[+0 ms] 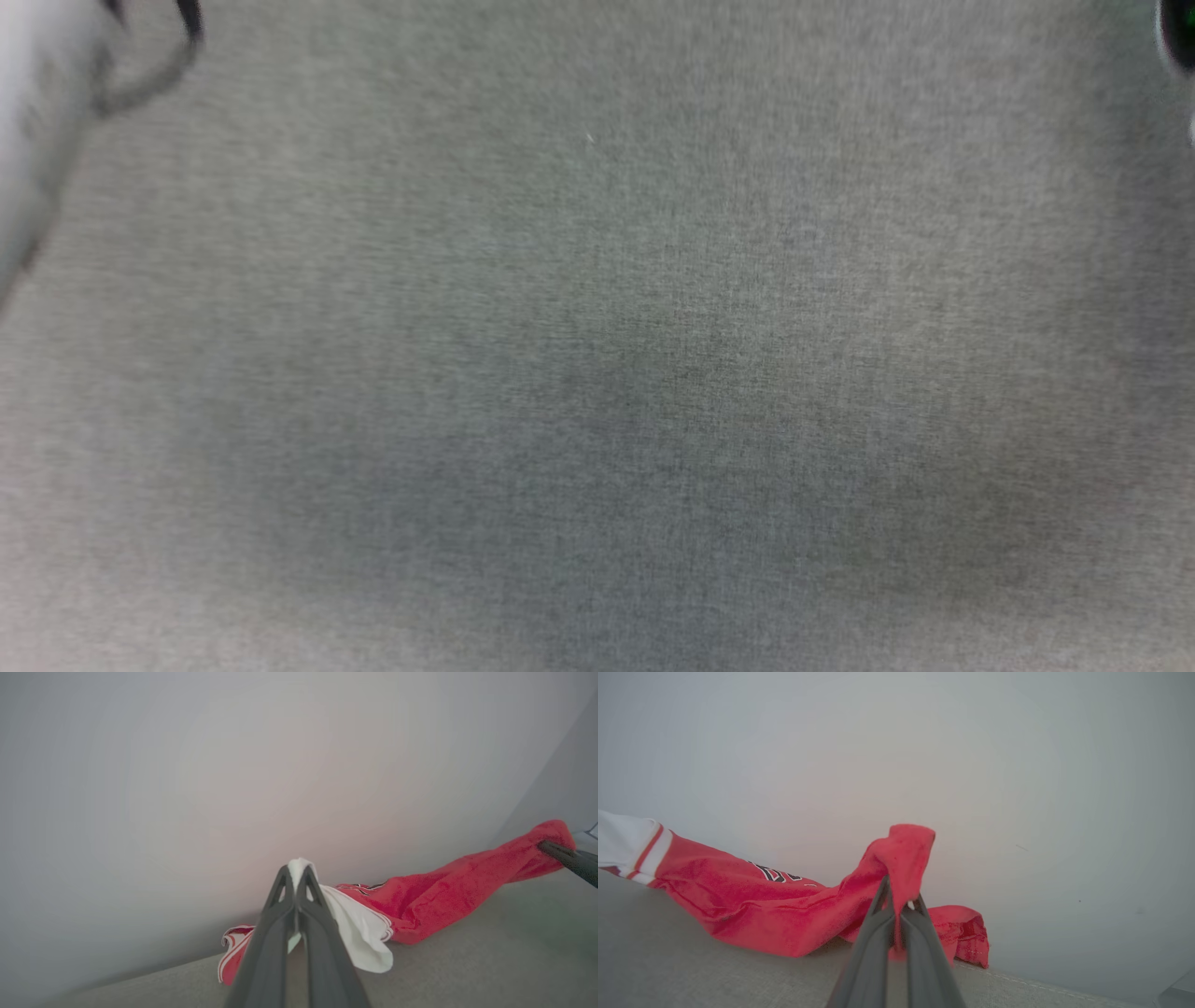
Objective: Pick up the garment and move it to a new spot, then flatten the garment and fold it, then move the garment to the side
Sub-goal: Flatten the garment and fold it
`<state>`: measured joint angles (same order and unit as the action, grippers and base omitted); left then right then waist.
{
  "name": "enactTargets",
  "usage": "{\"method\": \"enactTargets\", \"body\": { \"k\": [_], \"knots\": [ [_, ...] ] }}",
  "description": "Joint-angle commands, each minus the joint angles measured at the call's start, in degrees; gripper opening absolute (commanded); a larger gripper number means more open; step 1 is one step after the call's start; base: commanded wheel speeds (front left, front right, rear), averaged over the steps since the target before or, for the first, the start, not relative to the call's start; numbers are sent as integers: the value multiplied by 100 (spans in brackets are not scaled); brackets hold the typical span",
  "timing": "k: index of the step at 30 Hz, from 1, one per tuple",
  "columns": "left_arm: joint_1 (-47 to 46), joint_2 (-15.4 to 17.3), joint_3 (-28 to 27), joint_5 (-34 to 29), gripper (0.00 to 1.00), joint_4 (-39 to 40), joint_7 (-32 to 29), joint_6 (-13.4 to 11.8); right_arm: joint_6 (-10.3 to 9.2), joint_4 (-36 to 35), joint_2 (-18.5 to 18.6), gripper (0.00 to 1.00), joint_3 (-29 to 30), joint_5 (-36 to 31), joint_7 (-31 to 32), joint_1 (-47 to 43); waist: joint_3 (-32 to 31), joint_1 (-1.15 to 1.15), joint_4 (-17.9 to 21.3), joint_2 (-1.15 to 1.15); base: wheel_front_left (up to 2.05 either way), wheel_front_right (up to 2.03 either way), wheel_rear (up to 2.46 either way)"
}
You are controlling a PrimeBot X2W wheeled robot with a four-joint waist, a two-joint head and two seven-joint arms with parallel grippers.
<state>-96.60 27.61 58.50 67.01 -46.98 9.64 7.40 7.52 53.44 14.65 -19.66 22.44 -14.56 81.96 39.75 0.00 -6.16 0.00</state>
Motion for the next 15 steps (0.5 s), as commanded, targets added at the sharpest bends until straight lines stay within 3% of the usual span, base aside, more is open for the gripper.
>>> {"method": "enactTargets", "body": {
  "k": [1, 11, 15],
  "knots": [
    [350, 103, 172, 63, 0, 200, -52, 14, -6, -146, 147, 0, -286, 308, 75, -334, -786, 0, -216, 0, 0, 0, 0],
    [2182, 761, 984, 436, 0, 1336, -396, 14, -6, -1578, 1426, 0, -1452, 1861, 562, -2403, -1929, 0, -448, 0, 0, 0, 0],
    [2866, 1058, 1128, 521, 0, 1908, -401, -226, -6, -2186, 1961, 0, -1698, 2201, 669, -3193, -2227, 0, -486, 0, 0, 0, 0]
  ]
}}
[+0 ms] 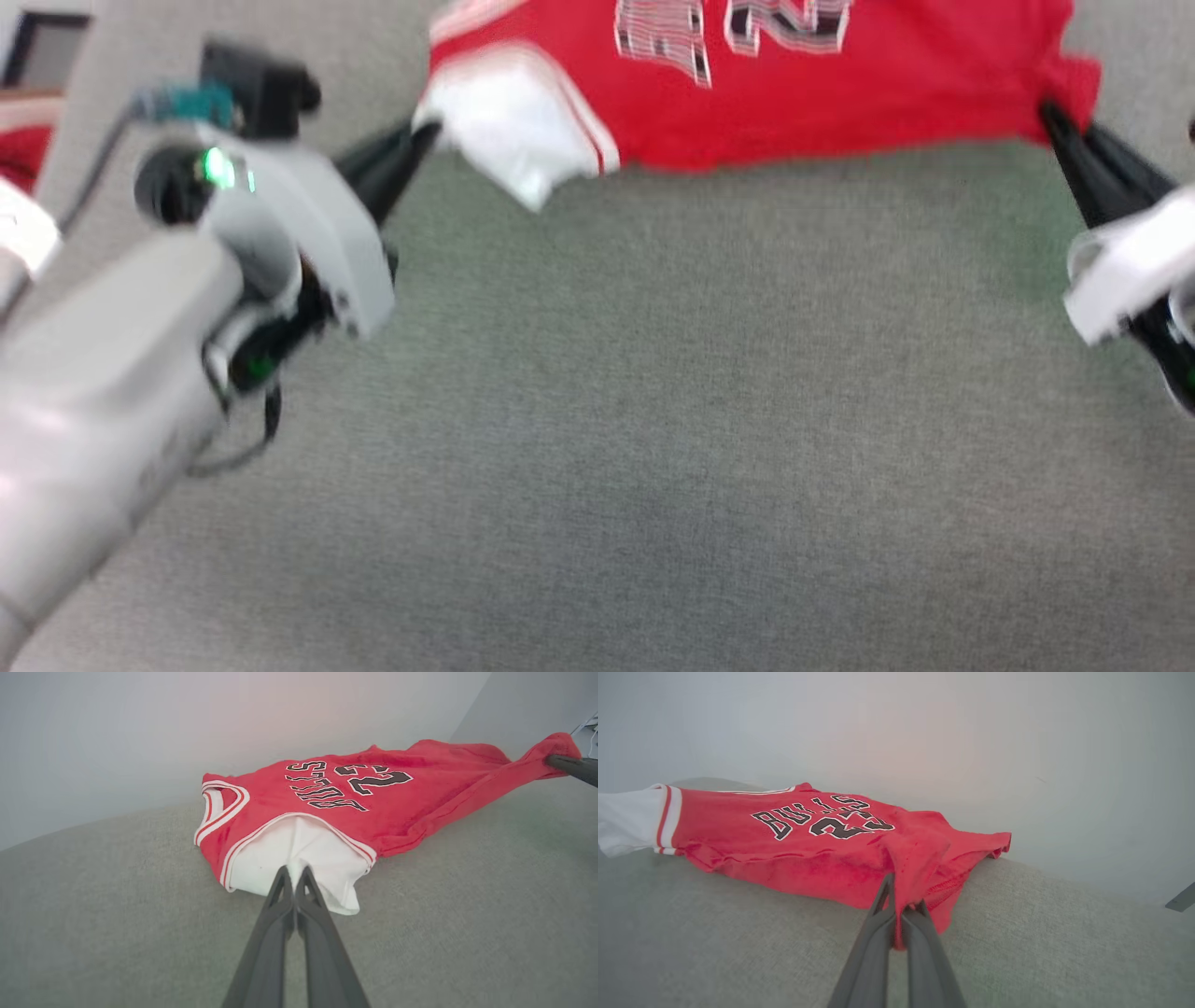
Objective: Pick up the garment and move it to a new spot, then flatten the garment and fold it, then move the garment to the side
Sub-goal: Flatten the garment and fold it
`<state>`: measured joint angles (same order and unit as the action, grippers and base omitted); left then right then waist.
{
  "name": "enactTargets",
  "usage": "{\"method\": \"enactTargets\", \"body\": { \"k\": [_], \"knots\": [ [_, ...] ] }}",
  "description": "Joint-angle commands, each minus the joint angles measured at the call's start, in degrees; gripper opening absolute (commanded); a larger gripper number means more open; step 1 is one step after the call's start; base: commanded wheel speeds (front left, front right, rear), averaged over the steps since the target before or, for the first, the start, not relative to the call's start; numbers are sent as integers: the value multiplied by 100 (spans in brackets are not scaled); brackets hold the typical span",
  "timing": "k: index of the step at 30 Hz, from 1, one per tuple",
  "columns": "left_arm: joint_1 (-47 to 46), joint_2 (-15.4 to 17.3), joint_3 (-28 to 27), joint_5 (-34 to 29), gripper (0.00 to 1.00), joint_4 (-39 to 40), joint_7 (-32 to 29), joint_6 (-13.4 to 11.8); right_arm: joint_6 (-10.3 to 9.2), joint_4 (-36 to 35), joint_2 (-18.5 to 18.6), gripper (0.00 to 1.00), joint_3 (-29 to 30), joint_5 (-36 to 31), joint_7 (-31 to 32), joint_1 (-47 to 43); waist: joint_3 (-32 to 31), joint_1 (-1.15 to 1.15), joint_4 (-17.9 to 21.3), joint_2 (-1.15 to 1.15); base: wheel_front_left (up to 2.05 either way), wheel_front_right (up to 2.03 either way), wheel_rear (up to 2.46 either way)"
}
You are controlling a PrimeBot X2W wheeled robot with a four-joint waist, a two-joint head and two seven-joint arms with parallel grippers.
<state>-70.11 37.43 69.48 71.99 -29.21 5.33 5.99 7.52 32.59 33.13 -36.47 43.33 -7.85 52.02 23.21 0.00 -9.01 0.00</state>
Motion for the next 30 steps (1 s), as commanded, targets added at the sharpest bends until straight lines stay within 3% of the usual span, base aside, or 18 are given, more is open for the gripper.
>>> {"method": "enactTargets", "body": {
  "k": [1, 4, 12, 19, 30],
  "knots": [
    [420, 155, 51, 74, 0, 309, 48, -184, -6, -237, 222, 0, -50, 145, 21, -417, -639, 0, -209, 0, 0, 0, 0],
    [794, 316, 105, 140, 0, 723, 55, -376, -6, -538, 437, 0, -107, 237, 39, -823, -758, 0, -240, 0, 0, 0, 0],
    [2019, 1086, 211, 322, 0, 2387, 211, -1277, -6, -1422, 979, 0, 309, 418, 229, -2415, -979, 0, -325, 0, 0, 0, 0],
    [3024, 1571, 258, 647, 0, 3269, 495, -2011, -6, -2239, 1102, 0, 835, 330, 489, -3764, -1038, 0, -299, 0, 0, 0, 0],
    [4626, 1975, 224, 1403, 0, 4329, 877, -2976, -6, -3459, 1130, 0, 1543, 385, 943, -5784, -940, 0, -231, 0, 0, 0, 0]
  ]
}}
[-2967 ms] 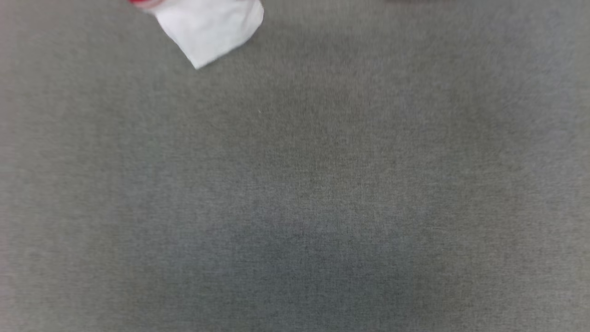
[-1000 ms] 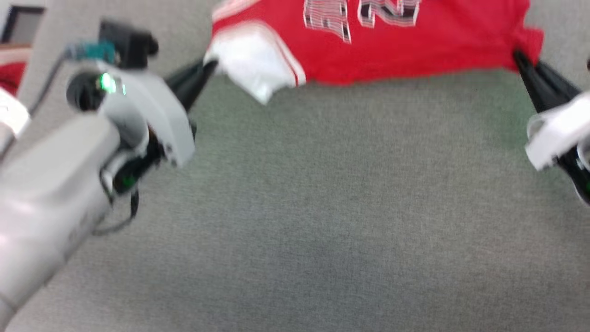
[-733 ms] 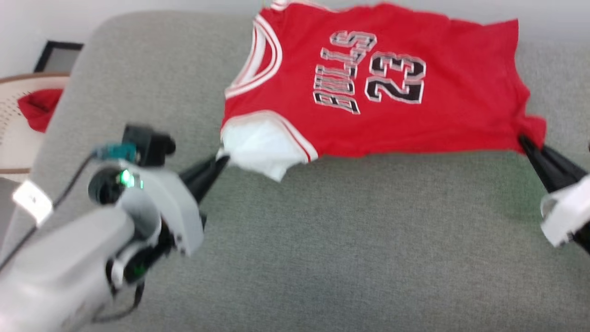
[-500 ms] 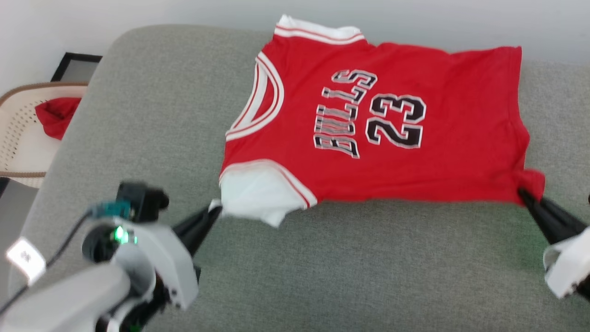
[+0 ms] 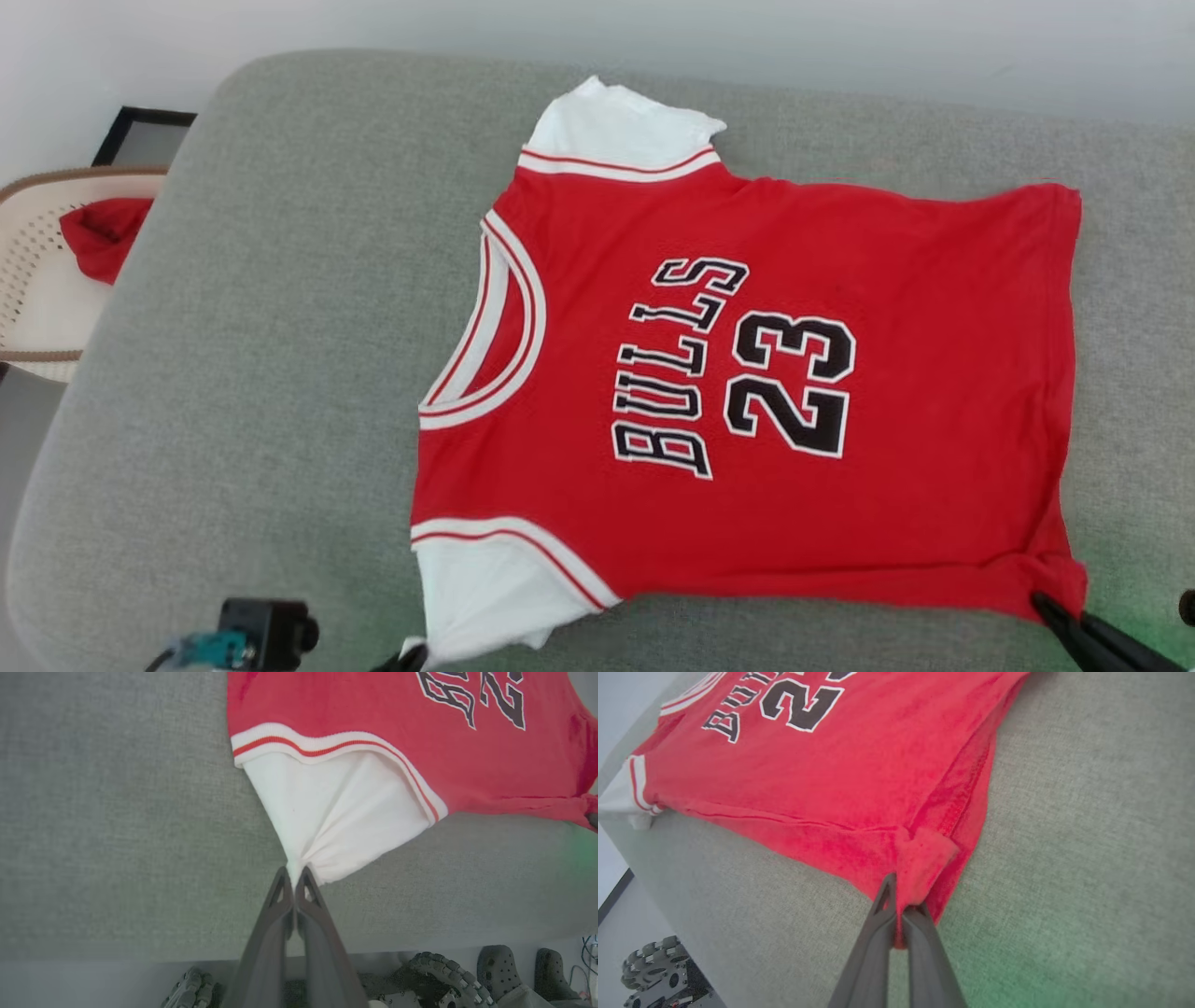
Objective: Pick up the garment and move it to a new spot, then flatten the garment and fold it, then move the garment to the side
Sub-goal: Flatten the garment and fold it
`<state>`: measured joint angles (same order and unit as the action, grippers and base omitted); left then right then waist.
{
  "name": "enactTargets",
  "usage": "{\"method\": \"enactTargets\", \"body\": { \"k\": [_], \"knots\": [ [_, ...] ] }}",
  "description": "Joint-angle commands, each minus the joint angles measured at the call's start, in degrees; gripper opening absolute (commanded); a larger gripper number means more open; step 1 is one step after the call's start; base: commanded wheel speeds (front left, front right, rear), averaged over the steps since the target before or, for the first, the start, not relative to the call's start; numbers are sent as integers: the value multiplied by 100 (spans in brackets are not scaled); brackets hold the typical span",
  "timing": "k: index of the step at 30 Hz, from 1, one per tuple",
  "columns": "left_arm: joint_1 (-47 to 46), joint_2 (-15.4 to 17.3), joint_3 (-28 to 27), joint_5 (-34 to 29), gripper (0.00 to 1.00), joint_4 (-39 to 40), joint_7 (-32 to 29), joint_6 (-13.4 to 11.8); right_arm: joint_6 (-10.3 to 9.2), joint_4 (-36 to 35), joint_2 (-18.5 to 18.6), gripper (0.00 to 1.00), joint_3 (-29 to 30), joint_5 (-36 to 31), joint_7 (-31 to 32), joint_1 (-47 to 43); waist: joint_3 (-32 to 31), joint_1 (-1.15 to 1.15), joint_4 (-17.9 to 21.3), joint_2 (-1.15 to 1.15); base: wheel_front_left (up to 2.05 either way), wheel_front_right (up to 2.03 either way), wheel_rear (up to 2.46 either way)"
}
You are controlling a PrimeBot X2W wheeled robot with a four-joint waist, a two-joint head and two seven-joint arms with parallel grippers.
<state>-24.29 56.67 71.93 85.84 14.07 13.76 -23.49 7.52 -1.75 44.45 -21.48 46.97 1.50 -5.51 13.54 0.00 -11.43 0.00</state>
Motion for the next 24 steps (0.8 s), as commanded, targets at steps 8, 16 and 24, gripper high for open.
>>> {"method": "enactTargets", "body": {
  "k": [8, 16, 24],
  "knots": [
    [176, 579, -306, -164, 0, 682, 109, -563, -6, -638, -259, 0, 631, 110, 316, -508, 173, 0, 115, 0, 0, 0, 0],
    [-916, 1143, -441, -1094, 0, 1076, -583, -682, -6, -958, -568, 0, 1076, 63, 839, 91, 299, 0, 302, 0, 0, 0, 0],
    [-2287, 840, -542, -1891, 0, 267, -1564, 98, -6, -707, -896, 0, 1056, -303, 1460, 1121, 474, 0, 458, 0, 0, 0, 0]
  ]
}}
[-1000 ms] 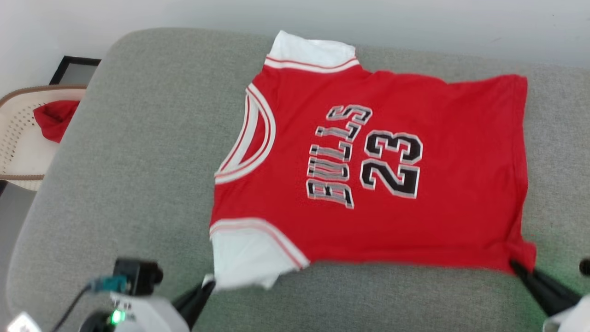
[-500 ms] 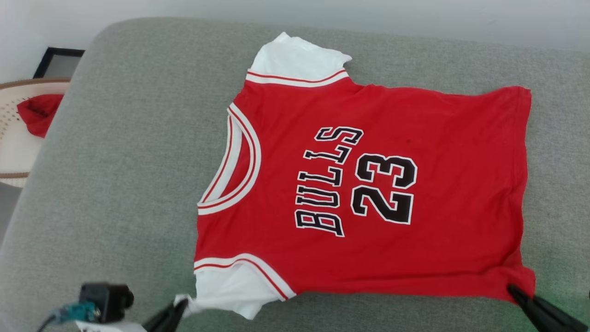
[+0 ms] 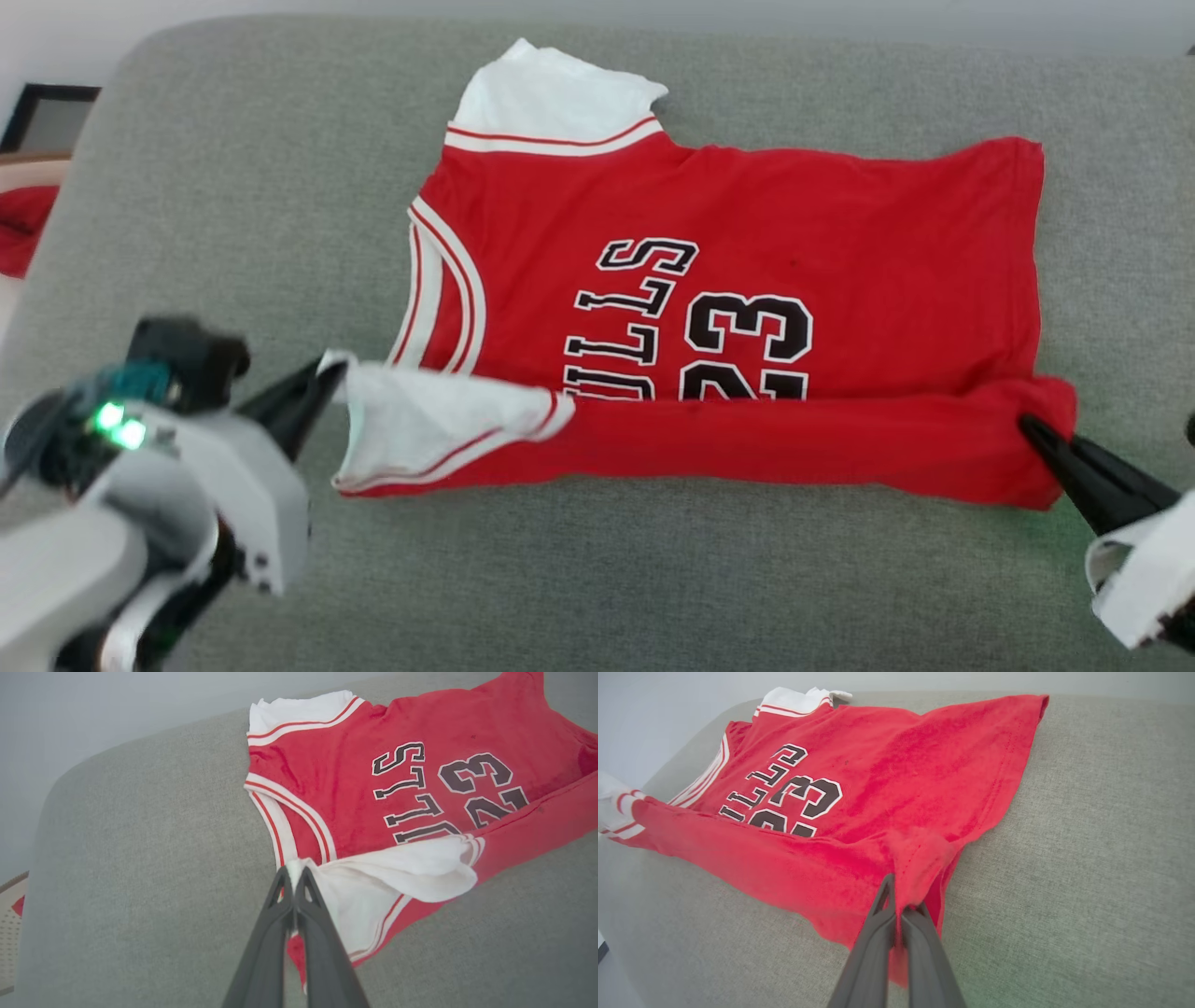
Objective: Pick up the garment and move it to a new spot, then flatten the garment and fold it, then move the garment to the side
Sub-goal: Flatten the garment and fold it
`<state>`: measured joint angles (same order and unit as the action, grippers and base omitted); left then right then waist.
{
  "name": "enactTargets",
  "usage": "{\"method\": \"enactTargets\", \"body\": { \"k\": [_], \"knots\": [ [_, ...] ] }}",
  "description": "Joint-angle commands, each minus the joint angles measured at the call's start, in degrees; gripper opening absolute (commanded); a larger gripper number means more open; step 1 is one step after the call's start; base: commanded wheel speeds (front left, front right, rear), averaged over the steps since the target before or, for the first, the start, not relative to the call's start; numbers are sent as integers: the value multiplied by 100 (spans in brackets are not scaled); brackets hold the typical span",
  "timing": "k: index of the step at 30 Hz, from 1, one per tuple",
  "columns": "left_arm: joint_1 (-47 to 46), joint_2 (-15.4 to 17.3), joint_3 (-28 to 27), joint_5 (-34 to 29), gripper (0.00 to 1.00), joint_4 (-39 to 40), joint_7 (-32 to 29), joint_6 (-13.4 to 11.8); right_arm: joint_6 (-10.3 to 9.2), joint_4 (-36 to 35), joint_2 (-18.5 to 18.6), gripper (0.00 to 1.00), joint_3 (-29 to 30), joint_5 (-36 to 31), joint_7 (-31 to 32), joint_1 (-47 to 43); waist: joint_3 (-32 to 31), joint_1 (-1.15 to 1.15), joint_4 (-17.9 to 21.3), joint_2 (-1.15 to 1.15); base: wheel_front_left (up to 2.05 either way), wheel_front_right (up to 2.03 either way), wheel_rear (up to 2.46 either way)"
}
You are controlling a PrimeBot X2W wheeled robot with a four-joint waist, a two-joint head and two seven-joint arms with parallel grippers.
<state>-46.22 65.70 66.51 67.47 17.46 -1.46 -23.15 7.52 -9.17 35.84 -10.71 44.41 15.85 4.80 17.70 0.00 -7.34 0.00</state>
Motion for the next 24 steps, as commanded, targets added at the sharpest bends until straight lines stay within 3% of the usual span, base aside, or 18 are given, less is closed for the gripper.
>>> {"method": "enactTargets", "body": {
  "k": [1, 10, 19, 20, 21, 24],
  "knots": [
    [-236, -157, 8, -118, 0, -263, -145, 207, -6, 107, -45, 0, -38, -96, 82, 220, 82, 0, 60, 0, 0, 0, 0],
    [-858, -1041, 136, -106, 0, -1954, -629, 1199, -5, 749, -259, 0, -474, -244, 275, 1167, 311, 0, 203, 0, 0, 0, 0],
    [-914, -1638, 177, 234, 0, -2999, -787, 1751, -6, 1145, -265, 0, -660, -146, 377, 1509, 353, 0, 168, 0, 0, 0, 0],
    [-907, -1679, 161, 287, 6, -3067, -783, 1772, -6, 1163, -266, 3, -661, -132, 409, 1533, 343, 0, 164, 0, 0, 0, 0],
    [-898, -1713, 145, 318, 20, -3134, -797, 1797, -6, 1187, -274, 10, -658, -116, 442, 1556, 331, 0, 159, 0, 0, 0, 0],
    [-912, -1765, 141, 386, 45, -3255, -856, 1823, -6, 1219, -291, 44, -635, -81, 561, 1599, 280, 0, 136, 0, 0, 0, 0]
  ]
}}
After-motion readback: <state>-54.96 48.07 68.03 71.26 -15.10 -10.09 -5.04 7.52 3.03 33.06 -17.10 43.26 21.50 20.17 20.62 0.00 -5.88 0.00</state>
